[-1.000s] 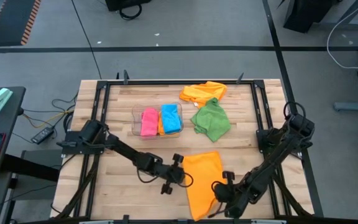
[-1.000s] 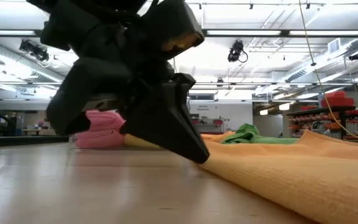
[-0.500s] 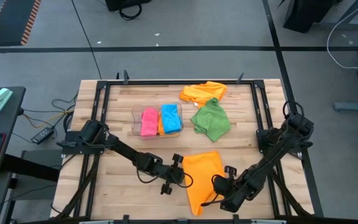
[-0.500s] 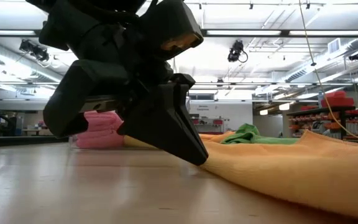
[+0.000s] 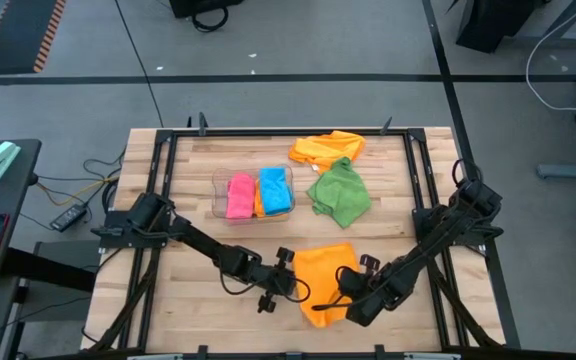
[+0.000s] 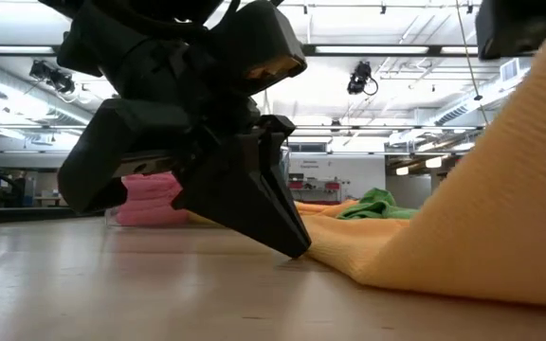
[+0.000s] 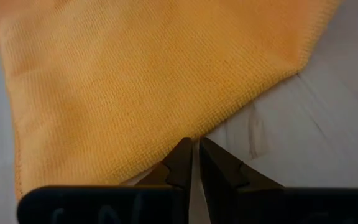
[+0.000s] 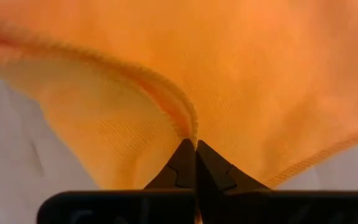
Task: Fold microfiber towels
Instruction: Fold the bottom orange microfiber cloth
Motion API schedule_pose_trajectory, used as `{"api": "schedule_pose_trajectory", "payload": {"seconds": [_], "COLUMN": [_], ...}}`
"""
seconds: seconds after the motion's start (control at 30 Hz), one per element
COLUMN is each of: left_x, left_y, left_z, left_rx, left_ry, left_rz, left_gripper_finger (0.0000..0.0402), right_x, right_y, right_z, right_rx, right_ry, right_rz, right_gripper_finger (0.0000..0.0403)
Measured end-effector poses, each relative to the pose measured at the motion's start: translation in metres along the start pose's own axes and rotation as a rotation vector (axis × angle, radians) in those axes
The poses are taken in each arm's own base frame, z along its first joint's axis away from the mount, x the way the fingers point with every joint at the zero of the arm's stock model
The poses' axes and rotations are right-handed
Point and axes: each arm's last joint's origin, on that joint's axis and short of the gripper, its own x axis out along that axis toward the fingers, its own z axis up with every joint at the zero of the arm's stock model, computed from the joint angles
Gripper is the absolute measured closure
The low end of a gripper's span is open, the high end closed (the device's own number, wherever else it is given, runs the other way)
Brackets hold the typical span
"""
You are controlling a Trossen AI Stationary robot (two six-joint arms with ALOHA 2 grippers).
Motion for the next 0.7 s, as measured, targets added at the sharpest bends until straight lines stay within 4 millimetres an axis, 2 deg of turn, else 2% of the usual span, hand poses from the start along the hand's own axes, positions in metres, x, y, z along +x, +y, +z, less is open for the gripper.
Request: {"api": "schedule_pose_trajectory", "payload": {"seconds": [0.23,0.47,0.6,0.7], "left_x": [-0.002,-0.020,-0.026,-0.019], "left_y": [-0.003,-0.016,-0.019,-0.021], "left_z": [0.000,0.015,0.027,0.029], "left_rx": [0.033,0.060,-0.024,-0.093], "left_ry": [0.005,-0.057,-0.163,-0.219], "left_rz": [-0.005,-0.030,-0.031,-0.033], "left_gripper_finger": [0.0364,0.0359,0.0355,0.0351], "right_x": [0.006,0.002,0.002,0.002], "right_y": [-0.002,0.000,0.000,0.000], "right_z": [-0.001,0.000,0.001,0.000], "right_rx": [-0.002,-0.012,-0.006,-0.006], "right_ry": [-0.008,-0.009,-0.010,-0.010], "right_rz": [0.028,0.039,0.039,0.041], "right_gripper_finger": [0.0401,0.0400,0.0400,0.0400]}}
